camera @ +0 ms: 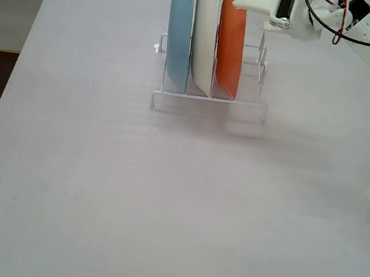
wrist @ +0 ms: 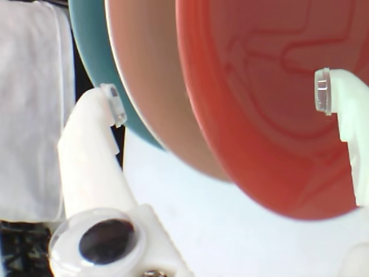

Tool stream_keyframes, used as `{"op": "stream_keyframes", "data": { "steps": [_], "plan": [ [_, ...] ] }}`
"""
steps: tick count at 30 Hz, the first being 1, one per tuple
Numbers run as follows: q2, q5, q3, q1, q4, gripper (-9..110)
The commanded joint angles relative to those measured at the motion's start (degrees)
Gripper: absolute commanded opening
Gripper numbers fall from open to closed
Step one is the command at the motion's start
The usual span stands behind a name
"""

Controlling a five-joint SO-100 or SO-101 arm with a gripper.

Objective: Could you take three plates?

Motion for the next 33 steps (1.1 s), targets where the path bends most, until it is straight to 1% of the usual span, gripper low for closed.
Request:
{"op": "stream_keyframes", "data": {
  "steps": [1,7,8,10,13,16,19,26,33],
  "plan": [
    [-1.93,0.44,-7.91,-0.44,0.44,33],
    [-7.65,2.11,-13.89,-1.14,1.32,18],
    [-8.44,2.72,-14.85,-1.23,1.49,14],
    [-9.84,4.31,-17.40,-1.67,2.02,0],
    [-10.81,3.96,-22.85,-2.29,5.62,0],
    [-12.04,4.39,-32.17,-2.55,12.74,0],
    [-10.63,5.71,-36.56,-2.72,16.96,0],
    [0.79,10.46,-36.56,-4.57,21.80,-1],
    [8.96,12.30,-35.33,-5.45,22.24,-1]
  ]
}}
